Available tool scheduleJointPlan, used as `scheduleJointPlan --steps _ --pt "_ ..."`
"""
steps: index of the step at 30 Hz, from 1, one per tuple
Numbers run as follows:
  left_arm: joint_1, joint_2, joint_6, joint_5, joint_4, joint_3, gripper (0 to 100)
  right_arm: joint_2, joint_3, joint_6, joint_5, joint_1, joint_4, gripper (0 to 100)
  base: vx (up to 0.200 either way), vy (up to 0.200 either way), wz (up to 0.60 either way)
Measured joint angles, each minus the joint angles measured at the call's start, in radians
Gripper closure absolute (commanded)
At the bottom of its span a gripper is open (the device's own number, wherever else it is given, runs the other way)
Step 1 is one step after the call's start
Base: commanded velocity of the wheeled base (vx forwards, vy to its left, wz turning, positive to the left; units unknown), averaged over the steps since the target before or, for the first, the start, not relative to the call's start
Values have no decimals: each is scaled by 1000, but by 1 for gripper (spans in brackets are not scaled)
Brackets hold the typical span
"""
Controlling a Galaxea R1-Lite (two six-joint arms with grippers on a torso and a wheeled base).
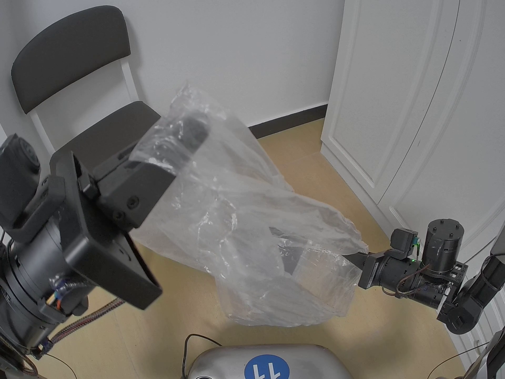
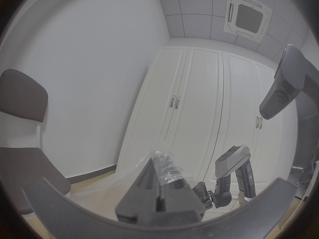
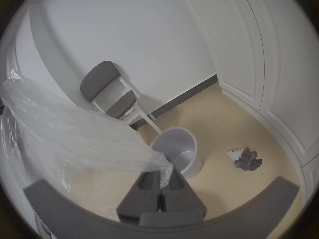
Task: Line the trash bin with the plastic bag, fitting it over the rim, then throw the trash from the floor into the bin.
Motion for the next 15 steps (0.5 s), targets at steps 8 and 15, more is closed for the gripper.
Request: scheduleJointPlan --steps 8,15 --pt "35 4 2 -3 16 11 100 -11 -2 -26 -45 5 17 100 0 0 0" --pt "61 21 3 -5 27 15 100 -135 -51 -62 -163 31 287 100 0 0 0"
